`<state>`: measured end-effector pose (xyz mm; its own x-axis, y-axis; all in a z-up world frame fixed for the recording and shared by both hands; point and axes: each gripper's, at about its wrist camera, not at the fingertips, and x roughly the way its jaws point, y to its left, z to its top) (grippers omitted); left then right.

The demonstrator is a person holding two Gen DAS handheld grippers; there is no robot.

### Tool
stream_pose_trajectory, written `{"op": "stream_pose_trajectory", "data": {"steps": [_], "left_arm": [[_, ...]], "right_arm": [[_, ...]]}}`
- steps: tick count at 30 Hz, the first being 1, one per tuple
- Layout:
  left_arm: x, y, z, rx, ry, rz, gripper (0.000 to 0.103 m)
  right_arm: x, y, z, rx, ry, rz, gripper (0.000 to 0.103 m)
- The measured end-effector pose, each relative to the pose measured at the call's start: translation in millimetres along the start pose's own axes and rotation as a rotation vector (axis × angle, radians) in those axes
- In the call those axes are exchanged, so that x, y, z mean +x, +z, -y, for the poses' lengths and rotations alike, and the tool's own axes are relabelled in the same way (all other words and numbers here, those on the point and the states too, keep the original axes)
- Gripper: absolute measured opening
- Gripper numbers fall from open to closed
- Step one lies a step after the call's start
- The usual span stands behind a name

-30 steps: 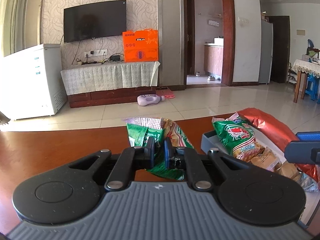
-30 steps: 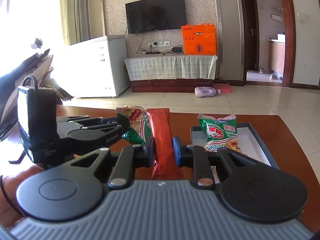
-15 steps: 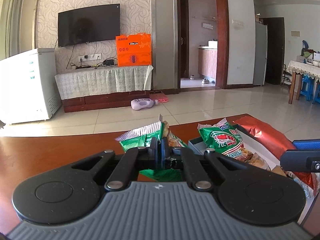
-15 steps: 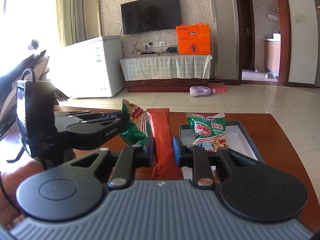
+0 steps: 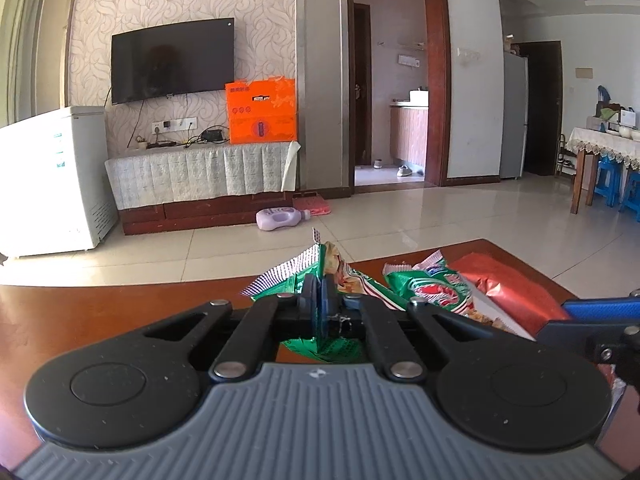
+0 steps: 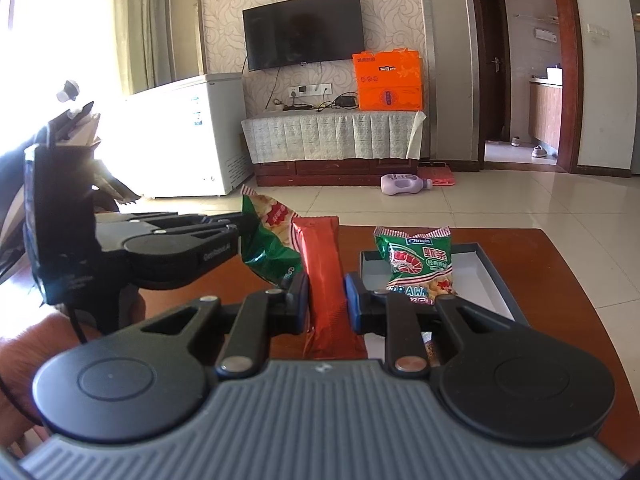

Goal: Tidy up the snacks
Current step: 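Carry the cracker bag in the left tool and candy bar in the right tool to the box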

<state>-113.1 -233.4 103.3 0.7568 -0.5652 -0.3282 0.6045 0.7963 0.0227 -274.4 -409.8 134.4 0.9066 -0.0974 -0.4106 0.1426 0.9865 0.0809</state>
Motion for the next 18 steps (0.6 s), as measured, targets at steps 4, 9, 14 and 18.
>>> {"op": "stream_pose_trajectory", "data": {"steps": [4, 9, 14, 18], "left_arm": [[-0.4, 2.9, 7.2, 0.002, -0.015, 0.007, 0.002], [2.8, 6.9, 17.3, -0.002, -0.03, 0.012, 0.003], [8.8, 14.7, 32.2, -0.004, -0.049, 0.021, 0.003], [10.4, 20.0, 45.8, -0.002, -0.065, 0.032, 0.003]], "right_arm": [[-3.2, -0.4, 2.5, 0.002, -0.013, 0.007, 0.023], [-9.5, -1.7, 11.1, 0.009, -0.03, 0.012, 0.023], [-16.7, -0.9, 23.1, 0.019, -0.048, 0.021, 0.023], [-22.4, -3.0, 32.4, 0.026, -0.061, 0.022, 0.023]]}}
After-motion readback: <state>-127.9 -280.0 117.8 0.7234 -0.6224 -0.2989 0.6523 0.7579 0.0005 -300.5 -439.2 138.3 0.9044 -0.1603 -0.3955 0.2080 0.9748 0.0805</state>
